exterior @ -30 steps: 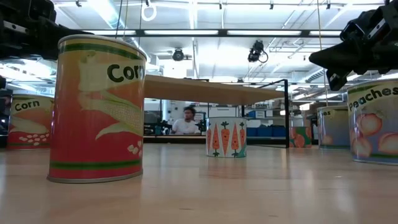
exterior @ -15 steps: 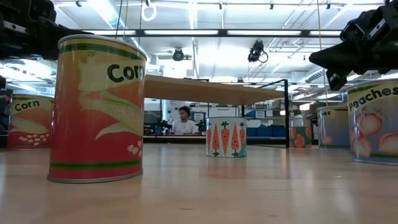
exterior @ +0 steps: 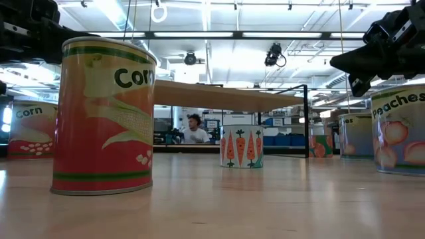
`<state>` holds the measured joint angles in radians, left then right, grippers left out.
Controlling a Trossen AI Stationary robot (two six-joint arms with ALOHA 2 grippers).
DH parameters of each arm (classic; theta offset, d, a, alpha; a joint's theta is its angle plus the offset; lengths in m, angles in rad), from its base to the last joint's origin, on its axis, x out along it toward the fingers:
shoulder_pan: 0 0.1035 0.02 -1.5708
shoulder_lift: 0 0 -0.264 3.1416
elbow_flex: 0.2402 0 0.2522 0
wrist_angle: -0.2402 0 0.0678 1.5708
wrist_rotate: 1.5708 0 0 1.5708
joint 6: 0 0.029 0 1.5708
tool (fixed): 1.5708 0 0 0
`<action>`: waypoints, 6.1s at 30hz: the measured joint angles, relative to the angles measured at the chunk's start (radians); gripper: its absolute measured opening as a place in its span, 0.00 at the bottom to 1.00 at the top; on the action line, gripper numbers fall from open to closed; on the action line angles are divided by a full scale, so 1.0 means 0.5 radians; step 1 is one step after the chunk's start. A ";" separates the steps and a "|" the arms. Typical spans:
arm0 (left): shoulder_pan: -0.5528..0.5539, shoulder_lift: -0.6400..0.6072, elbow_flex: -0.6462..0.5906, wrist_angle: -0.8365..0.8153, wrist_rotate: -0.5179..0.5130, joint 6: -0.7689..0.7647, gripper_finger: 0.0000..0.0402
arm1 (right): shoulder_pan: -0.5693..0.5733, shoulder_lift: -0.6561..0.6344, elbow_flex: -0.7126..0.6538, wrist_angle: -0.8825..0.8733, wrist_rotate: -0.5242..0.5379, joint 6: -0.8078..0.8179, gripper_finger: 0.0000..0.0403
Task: Pick and place cans onto a shelf
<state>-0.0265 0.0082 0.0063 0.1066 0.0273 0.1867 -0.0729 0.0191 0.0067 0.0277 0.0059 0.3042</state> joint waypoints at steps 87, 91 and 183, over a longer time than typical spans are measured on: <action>0.000 0.000 0.000 0.000 0.001 0.000 0.03 | -1.027 2.420 1.888 -2.361 0.053 -1.253 0.99; 0.000 0.000 0.000 0.000 0.000 0.000 0.03 | -1.008 2.473 1.888 -2.349 0.056 -1.032 0.99; 0.002 0.002 0.002 0.844 -0.025 -1.130 0.03 | -0.764 3.683 4.039 -2.862 0.467 0.788 0.89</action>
<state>-0.0257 0.0090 0.0073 0.5286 0.0148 -0.3782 -0.4548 1.8605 2.0262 -1.4031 0.2394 0.6981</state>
